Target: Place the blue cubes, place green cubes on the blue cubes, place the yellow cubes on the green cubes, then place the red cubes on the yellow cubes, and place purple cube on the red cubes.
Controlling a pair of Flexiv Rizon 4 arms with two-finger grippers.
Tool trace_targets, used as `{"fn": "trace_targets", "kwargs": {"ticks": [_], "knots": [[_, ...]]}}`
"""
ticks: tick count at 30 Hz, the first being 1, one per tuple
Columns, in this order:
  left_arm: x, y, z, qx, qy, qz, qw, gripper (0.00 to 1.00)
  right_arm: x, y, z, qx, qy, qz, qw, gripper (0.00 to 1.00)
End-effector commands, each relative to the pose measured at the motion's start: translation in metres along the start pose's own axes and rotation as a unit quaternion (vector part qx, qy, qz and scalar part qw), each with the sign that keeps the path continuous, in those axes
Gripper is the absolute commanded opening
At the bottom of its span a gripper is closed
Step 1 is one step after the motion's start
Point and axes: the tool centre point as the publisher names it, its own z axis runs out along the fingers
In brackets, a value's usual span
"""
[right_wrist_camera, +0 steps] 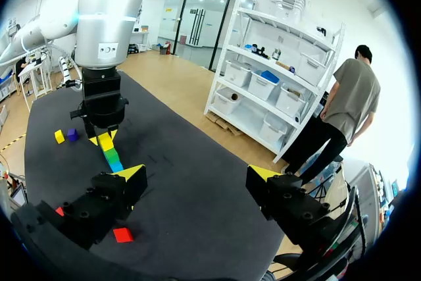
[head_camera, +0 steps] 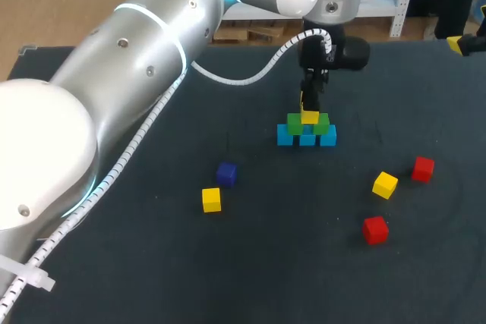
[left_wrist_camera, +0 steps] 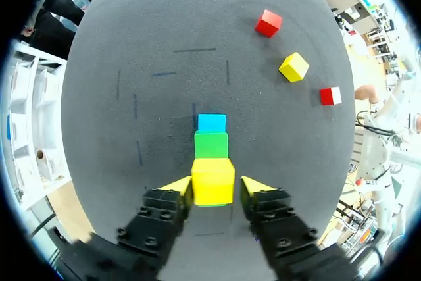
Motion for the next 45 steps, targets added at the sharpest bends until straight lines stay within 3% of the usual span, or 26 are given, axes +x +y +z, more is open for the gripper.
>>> {"fn": "trace_targets", "kwargs": {"ticks": [1,10,17,24,29,32,39,45], "knots": [[-0.004,0.007,-0.003,0.045,0.002,0.001,0.999,1.0,0.0,-0.003,0.002,-0.005,-0.002,0.0,1.0,1.0],[-0.002,0.005,-0.008,0.038,-0.001,-0.006,0.999,1.0,0.0,-0.003,0.002,-0.005,-0.002,0.0,1.0,1.0],[0.003,0.002,-0.018,0.025,-0.033,-0.017,0.999,1.0,0.0,-0.003,0.002,-0.005,-0.002,0.0,1.0,1.0],[0.013,-0.005,-0.027,0.015,-0.038,-0.027,0.999,1.0,0.0,-0.003,0.002,-0.005,-0.002,0.0,1.0,1.0],[0.021,-0.017,-0.031,0.013,-0.03,-0.031,0.999,1.0,0.0,-0.003,0.002,-0.005,-0.002,0.0,1.0,1.0],[0.03,-0.025,-0.032,0.002,-0.025,-0.064,0.998,1.0,0.0,-0.003,0.002,-0.005,-0.002,0.0,1.0,1.0],[0.055,-0.047,-0.035,-0.028,-0.063,-0.127,0.989,1.0,0.0,-0.003,0.002,-0.005,-0.002,0.0,1.0,1.0],[0.068,-0.066,-0.028,-0.034,-0.077,-0.145,0.986,1.0,0.0,-0.003,0.002,-0.005,-0.002,0.0,1.0,1.0]]}}
